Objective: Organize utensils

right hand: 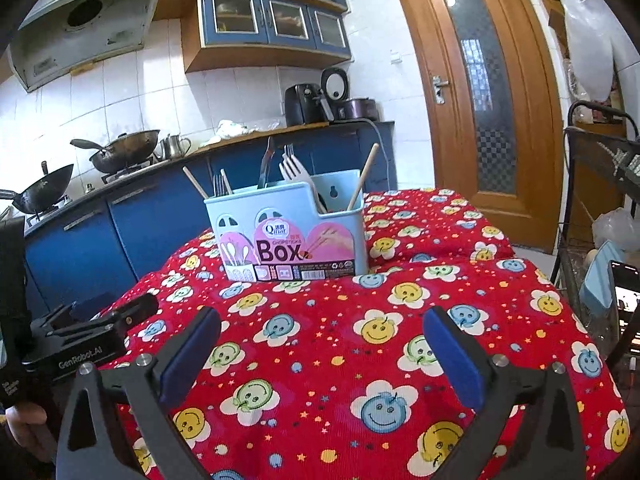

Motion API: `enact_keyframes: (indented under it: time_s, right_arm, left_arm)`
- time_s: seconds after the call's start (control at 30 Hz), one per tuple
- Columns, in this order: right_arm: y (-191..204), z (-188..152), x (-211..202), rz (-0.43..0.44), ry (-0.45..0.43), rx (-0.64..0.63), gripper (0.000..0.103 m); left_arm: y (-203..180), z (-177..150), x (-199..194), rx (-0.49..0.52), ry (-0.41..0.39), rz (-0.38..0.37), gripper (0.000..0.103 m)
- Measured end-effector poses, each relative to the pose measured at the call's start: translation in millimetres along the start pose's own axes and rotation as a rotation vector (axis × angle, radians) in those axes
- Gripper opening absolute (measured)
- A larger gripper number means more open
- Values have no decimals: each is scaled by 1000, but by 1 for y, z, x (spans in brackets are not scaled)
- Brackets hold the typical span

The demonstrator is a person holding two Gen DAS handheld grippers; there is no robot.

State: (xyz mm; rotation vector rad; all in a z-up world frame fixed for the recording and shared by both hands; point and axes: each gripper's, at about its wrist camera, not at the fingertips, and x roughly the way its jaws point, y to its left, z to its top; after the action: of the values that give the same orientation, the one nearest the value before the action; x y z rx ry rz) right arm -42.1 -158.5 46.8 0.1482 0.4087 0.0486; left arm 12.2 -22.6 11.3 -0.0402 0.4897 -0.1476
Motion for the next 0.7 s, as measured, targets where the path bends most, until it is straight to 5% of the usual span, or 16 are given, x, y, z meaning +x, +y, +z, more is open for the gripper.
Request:
enact_keyframes:
  time_s: [0.7]
  right_arm:
    - [2, -7, -1, -10, -4, -9, 103]
  left_arm:
    - [-5, -7, -5, 16, -29, 22, 91]
